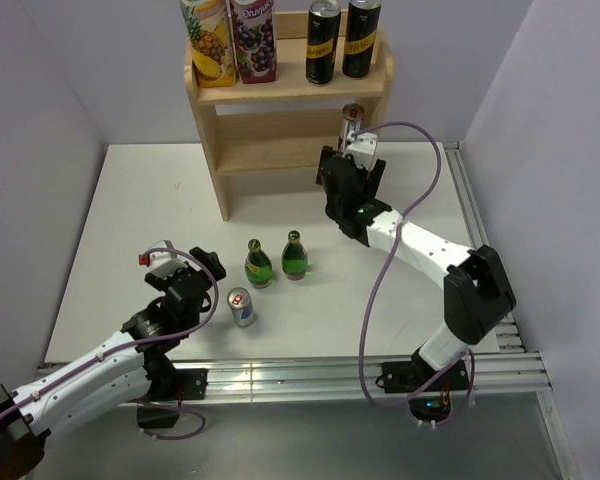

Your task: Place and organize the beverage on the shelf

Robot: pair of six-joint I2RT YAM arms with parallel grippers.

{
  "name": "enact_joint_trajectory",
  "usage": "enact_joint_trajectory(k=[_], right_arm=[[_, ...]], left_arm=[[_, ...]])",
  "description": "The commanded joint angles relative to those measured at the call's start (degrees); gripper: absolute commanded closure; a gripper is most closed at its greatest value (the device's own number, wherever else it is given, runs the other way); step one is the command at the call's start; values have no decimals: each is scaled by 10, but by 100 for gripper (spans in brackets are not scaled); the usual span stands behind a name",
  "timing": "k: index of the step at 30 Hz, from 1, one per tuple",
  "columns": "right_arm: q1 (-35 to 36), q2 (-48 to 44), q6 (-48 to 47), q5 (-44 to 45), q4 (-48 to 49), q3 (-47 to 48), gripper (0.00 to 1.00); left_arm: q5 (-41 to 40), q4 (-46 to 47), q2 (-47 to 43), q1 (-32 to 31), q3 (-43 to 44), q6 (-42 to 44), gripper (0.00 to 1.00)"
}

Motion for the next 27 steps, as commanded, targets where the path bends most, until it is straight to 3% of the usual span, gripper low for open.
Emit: enact_joint_trajectory(k=[1, 7, 16, 18, 22, 27], right_arm=[[34, -67, 35, 35, -18, -39, 0], [129, -211, 93, 66, -42, -150, 0], [413, -340, 169, 103, -88, -265, 0], [471, -345, 179, 69, -77, -292, 0], [539, -312, 153, -32, 32, -339, 0], [578, -235, 145, -72, 117, -364, 0]], left_arm=[[-5, 13, -2, 2, 10, 4, 1], [-5, 12, 1, 2, 11, 4, 1], [-6, 20, 13, 3, 13, 7, 1], [-6, 21, 19, 3, 15, 8, 1], [-5, 24, 18, 3, 14, 10, 1], [-3, 24, 9, 3, 10, 10, 1]])
